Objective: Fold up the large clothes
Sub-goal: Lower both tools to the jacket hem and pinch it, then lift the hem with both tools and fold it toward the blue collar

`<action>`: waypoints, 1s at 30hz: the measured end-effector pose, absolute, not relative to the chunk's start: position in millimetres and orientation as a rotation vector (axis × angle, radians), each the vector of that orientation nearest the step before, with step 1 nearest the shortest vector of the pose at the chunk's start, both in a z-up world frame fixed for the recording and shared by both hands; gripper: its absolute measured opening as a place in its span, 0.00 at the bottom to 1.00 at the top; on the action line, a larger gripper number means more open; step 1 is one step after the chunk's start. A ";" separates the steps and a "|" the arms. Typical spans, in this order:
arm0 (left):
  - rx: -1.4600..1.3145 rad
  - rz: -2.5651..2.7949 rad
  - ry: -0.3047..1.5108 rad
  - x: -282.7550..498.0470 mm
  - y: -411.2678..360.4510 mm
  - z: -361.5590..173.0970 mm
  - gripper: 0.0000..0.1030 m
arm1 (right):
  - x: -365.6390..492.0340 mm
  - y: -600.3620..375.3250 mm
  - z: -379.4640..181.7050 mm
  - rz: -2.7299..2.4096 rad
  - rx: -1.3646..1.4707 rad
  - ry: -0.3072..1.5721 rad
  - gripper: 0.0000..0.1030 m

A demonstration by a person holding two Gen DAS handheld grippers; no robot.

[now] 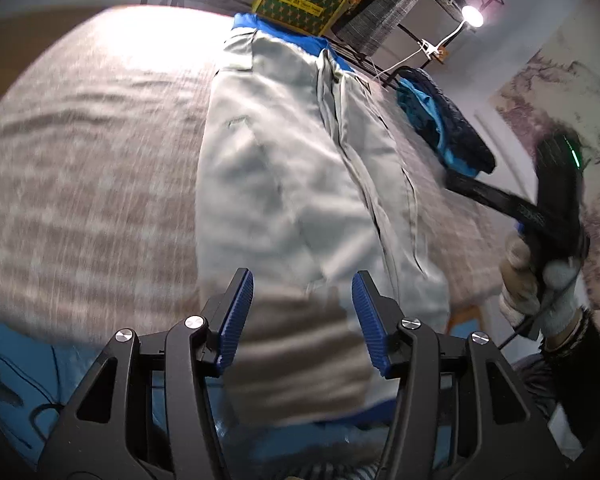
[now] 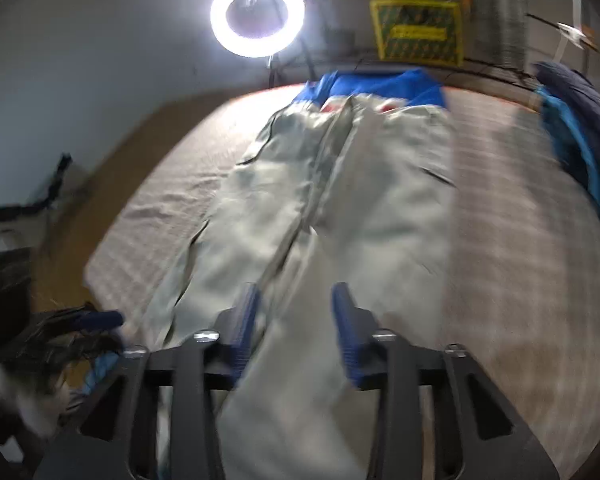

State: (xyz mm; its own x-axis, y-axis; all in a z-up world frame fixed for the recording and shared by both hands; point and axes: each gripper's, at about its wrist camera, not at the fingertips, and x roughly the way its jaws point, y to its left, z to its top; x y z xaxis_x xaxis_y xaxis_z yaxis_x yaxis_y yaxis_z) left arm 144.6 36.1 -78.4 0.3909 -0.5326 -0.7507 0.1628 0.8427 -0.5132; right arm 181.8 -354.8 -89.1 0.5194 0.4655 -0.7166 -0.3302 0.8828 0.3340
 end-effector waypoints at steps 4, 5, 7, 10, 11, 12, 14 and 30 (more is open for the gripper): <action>-0.519 -0.467 1.131 130.8 67.0 -99.6 0.60 | 137.9 -407.7 -98.8 0.478 0.234 0.940 0.64; -0.565 -0.467 1.143 127.5 74.8 -106.2 0.60 | 129.0 -418.0 -106.5 0.487 0.256 0.968 0.64; -0.648 -0.472 1.163 121.8 85.3 -117.7 0.61 | 119.2 -430.8 -120.9 0.505 0.292 1.016 0.64; -0.770 -0.491 1.187 117.3 94.7 -137.1 0.63 | 109.3 -443.4 -146.5 0.532 0.365 1.074 0.64; -0.787 -0.495 1.190 117.3 94.6 -140.7 0.64 | 109.3 -445.7 -156.2 0.541 0.396 1.090 0.64; -0.815 -0.504 1.193 117.5 94.4 -146.3 0.64 | 110.4 -446.5 -162.7 0.548 0.417 1.101 0.64; -0.851 -0.520 1.201 117.8 91.6 -154.0 0.64 | 110.6 -446.3 -175.0 0.565 0.456 1.130 0.65; -0.943 -0.619 1.266 130.7 50.5 -203.3 0.69 | 129.8 -401.7 -232.8 0.805 0.569 1.178 0.68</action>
